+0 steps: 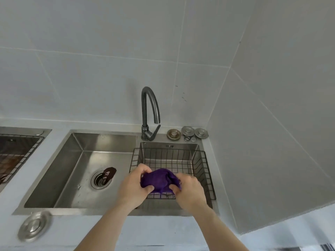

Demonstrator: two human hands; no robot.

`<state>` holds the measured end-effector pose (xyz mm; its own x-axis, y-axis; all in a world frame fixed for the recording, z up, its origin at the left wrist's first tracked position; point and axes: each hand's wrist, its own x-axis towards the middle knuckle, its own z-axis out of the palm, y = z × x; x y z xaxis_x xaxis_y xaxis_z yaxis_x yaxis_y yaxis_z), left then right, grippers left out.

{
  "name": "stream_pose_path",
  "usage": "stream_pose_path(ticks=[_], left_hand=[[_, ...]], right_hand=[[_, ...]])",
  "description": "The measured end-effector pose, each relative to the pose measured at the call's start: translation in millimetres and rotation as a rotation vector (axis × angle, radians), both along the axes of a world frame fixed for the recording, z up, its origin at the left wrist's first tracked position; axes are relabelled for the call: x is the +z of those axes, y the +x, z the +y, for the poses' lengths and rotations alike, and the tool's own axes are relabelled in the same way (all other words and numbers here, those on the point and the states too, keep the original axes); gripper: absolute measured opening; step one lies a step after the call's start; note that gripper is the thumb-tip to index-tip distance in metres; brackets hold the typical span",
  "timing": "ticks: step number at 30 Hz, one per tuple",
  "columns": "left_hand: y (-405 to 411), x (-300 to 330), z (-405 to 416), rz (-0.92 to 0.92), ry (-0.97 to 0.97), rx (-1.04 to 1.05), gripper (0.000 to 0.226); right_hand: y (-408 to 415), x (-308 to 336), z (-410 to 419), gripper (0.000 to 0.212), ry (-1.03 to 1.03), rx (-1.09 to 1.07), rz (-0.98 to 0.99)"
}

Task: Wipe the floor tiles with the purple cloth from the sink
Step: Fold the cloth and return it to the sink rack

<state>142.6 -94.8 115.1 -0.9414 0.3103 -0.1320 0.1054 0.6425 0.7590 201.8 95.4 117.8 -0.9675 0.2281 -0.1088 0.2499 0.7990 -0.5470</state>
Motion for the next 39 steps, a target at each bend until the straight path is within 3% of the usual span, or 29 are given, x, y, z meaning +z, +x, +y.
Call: stream_pose_path(ticks=[9,17,21,27,39], left_hand=[[-88,-74,58,-0.085,-0.104,-0.033,0.053],[-115,-128,87,-0.197,-0.245,-0.108,0.053],[-115,-149,93,-0.145,-0.384,-0.165,0.06],[-115,-159,87,-0.156,-0.53,-0.267,0.081],[-96,-105,72,-0.083,-0.484,-0.216,0.066]], right_hand=[[-91,-73,54,0.012,-0.037,-0.041,-0.079],[-113,-126,74,0.054,0.002,-0.019,-0.119],[-111,-153,81,0.071,0.121,0.106,-0.222],[-105,-172,75,0.067,0.124,0.204,-0.342],[-86,-127,86,0.058,0.123,0.095,-0.272]])
